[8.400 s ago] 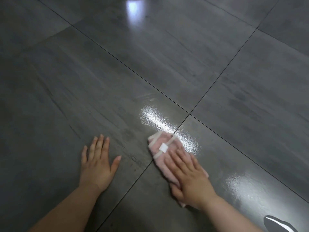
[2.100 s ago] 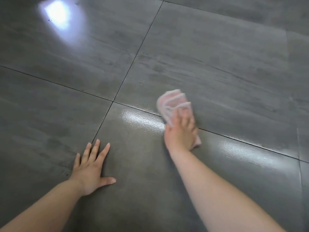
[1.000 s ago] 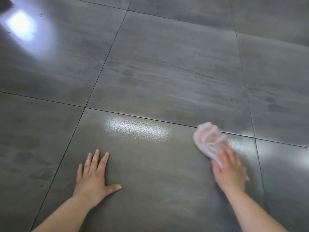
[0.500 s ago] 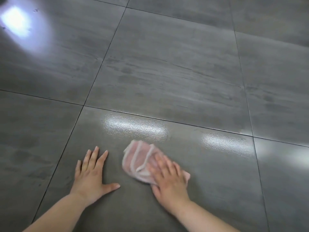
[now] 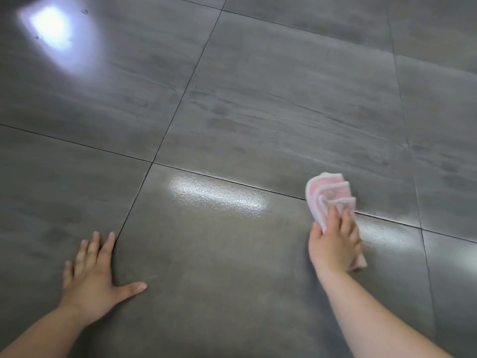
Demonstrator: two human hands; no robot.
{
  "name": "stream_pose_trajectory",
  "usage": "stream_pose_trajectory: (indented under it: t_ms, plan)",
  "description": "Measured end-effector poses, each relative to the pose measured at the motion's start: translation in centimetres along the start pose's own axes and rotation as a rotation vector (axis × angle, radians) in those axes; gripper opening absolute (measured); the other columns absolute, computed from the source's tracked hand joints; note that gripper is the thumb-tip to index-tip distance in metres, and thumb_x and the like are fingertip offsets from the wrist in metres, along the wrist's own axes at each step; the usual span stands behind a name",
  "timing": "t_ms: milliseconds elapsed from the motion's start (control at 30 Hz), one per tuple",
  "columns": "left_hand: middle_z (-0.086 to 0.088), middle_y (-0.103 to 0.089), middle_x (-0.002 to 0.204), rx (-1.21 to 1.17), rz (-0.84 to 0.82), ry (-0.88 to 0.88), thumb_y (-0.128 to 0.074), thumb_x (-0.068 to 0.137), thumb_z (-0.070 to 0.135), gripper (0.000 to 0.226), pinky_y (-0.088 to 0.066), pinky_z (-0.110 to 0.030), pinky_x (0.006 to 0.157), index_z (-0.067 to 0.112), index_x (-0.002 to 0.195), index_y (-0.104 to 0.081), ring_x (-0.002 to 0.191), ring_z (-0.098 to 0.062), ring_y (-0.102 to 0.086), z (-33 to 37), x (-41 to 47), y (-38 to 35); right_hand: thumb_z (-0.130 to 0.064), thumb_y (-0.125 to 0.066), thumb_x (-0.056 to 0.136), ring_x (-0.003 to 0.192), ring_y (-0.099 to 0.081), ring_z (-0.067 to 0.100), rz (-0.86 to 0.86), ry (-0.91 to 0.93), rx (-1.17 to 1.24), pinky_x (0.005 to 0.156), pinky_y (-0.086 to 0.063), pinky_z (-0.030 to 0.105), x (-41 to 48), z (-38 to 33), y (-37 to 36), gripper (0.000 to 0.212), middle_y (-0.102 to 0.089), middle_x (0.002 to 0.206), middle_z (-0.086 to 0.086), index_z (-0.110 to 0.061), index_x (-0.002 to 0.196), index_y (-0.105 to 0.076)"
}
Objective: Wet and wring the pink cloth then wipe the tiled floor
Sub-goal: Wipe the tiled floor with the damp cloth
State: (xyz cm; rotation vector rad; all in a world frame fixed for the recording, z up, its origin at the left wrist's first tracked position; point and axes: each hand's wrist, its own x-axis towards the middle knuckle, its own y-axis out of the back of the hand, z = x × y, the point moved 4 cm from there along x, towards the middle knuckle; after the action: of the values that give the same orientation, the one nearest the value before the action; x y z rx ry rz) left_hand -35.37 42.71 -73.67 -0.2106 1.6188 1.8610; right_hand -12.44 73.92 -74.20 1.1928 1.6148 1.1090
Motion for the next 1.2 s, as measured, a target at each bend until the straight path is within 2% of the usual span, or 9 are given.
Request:
stream_pose_trajectory:
  t_ms: [100, 267, 367, 533, 667, 767, 900, 1000, 1200]
  plan:
    - [-0.005, 0.007, 0.156, -0.011, 0.009, 0.007, -0.080, 0.054, 0.051, 0.122, 0.000, -0.044, 0.116, 0.022, 0.145, -0.003, 0.144, -0.022, 0.010, -0.2, 0.4, -0.1, -0.029, -0.038, 0.064, 0.094, -0.065, 0.031, -0.104, 0.534, -0.111, 0.084, -0.037, 0.038, -5.6, -8.7, -3.7, 0.048, -0.069, 0.106, 0.007, -0.020, 0.100, -0.068]
    - [-0.003, 0.009, 0.156, -0.042, -0.017, 0.013, -0.068, 0.044, 0.064, 0.127, 0.002, -0.042, 0.116, 0.025, 0.144, 0.000, 0.144, -0.020, 0.011, -0.5, 0.4, -0.1, -0.042, -0.033, 0.062, 0.107, -0.060, 0.013, -0.378, 1.012, -0.146, 0.091, -0.047, 0.031, -9.7, -13.6, -5.0, 0.054, -0.066, 0.117, -0.011, -0.041, 0.107, -0.062]
    - [-0.001, 0.013, 0.156, -0.034, -0.039, 0.009, -0.071, 0.049, 0.064, 0.126, 0.003, -0.040, 0.116, 0.026, 0.144, 0.004, 0.143, -0.019, 0.014, -0.5, 0.3, 0.1, -0.037, -0.035, 0.066, 0.105, -0.065, 0.024, -0.216, 0.874, -0.167, 0.089, -0.049, 0.036, -2.8, -9.9, -4.3, 0.054, -0.064, 0.123, 0.002, -0.029, 0.115, -0.058]
    - [-0.002, 0.018, 0.155, -0.003, -0.051, 0.002, -0.072, 0.061, 0.057, 0.121, 0.005, -0.042, 0.116, 0.024, 0.143, 0.011, 0.142, -0.019, 0.019, -0.7, 0.4, -0.1, -0.025, -0.039, 0.092, 0.135, -0.025, 0.031, -0.012, 0.010, 0.035, 0.108, -0.021, 0.039, 7.0, -1.7, 1.0, 0.045, -0.020, 0.155, 0.003, -0.019, 0.137, -0.039]
    - [-0.004, 0.020, 0.154, 0.033, -0.052, 0.001, -0.069, 0.063, 0.058, 0.121, 0.004, -0.043, 0.117, 0.023, 0.142, 0.015, 0.142, -0.022, 0.020, -0.5, 0.5, 0.0, -0.022, -0.042, 0.093, 0.138, -0.017, 0.033, 0.027, -0.203, 0.089, 0.112, -0.013, 0.041, 5.7, -4.0, -0.1, 0.052, -0.012, 0.156, 0.010, -0.015, 0.142, -0.028]
    - [-0.005, 0.021, 0.154, 0.051, -0.059, 0.004, -0.069, 0.063, 0.058, 0.120, 0.004, -0.044, 0.117, 0.023, 0.142, 0.015, 0.142, -0.023, 0.021, -0.4, 0.7, 0.1, -0.026, -0.054, 0.086, 0.133, -0.025, 0.030, -0.081, 0.129, 0.041, 0.106, -0.020, 0.037, 1.1, -11.5, -3.7, 0.052, -0.029, 0.151, 0.009, -0.018, 0.136, -0.042]
    - [-0.004, 0.020, 0.154, 0.043, -0.061, 0.007, -0.069, 0.058, 0.064, 0.124, 0.002, -0.044, 0.117, 0.024, 0.142, 0.014, 0.142, -0.022, 0.020, -0.3, 0.5, 0.2, -0.043, -0.076, 0.038, 0.078, -0.066, 0.012, -0.242, 0.743, -0.144, 0.074, -0.040, 0.022, -8.5, -19.8, -7.2, 0.050, -0.074, 0.085, -0.009, -0.030, 0.086, -0.075]
    - [-0.003, 0.019, 0.154, 0.016, -0.085, 0.017, -0.043, 0.026, 0.081, 0.140, 0.004, -0.043, 0.117, 0.024, 0.143, 0.009, 0.142, -0.021, 0.020, -0.3, 0.5, 0.4, -0.048, -0.068, 0.054, 0.103, -0.063, 0.013, -0.423, 1.008, -0.147, 0.089, -0.046, 0.024, -12.6, -20.7, -7.2, 0.052, -0.065, 0.119, -0.011, -0.043, 0.106, -0.066]
    - [-0.003, 0.019, 0.154, 0.089, -0.104, -0.001, -0.065, 0.065, 0.062, 0.117, -0.002, -0.042, 0.117, 0.025, 0.142, 0.014, 0.143, -0.022, 0.017, -0.2, 0.3, 0.8, -0.036, -0.055, 0.054, 0.072, -0.069, 0.011, -0.396, 0.966, -0.211, 0.058, -0.050, 0.015, -8.9, -16.3, -4.4, 0.032, -0.073, 0.094, -0.012, -0.035, 0.081, -0.072]
